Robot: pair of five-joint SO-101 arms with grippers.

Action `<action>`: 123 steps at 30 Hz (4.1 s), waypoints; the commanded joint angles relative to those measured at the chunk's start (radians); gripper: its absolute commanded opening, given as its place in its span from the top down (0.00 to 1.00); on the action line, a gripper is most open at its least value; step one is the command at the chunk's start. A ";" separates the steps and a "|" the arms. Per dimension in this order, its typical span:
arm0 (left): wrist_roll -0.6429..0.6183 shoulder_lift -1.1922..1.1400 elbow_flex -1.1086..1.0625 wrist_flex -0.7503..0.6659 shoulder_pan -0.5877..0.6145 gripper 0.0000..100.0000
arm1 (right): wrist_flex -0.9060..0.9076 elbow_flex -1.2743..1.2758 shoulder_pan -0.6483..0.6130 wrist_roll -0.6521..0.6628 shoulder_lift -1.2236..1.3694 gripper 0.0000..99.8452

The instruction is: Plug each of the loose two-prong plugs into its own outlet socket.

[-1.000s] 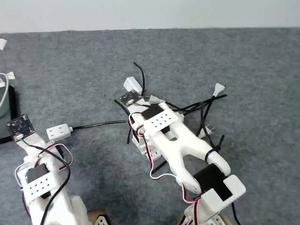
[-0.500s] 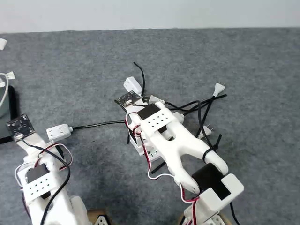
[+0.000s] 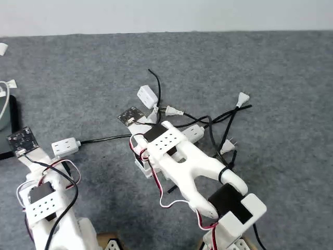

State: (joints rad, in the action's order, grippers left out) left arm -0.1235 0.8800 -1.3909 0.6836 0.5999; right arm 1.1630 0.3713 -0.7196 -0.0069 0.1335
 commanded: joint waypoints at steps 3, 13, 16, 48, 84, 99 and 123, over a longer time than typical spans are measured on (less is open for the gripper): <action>0.012 0.012 0.010 -0.028 -0.009 0.94 | -0.013 -0.005 0.045 -0.009 -0.007 0.75; 0.012 0.012 0.010 -0.028 -0.009 0.94 | -0.051 -0.052 0.036 -0.037 0.096 0.85; 0.012 0.012 0.010 -0.028 -0.009 0.94 | -0.073 -0.057 0.038 -0.133 0.099 0.92; 0.058 0.014 0.013 -0.006 -0.038 0.94 | -0.087 -0.158 -0.196 -0.528 0.104 0.74; -0.376 0.459 -0.027 0.342 -0.792 0.71 | -0.191 0.466 0.624 -0.095 -0.690 0.99; -0.387 0.043 0.094 0.293 -0.896 0.79 | -0.232 0.338 0.642 -0.094 -0.366 0.99; -0.388 -0.591 0.349 0.163 -0.933 0.79 | -0.232 0.338 0.642 -0.094 -0.366 0.99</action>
State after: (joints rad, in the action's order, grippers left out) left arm -0.5178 0.3368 -1.1224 0.8431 -0.3253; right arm 0.9452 0.7702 -0.0875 -0.1128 -0.2225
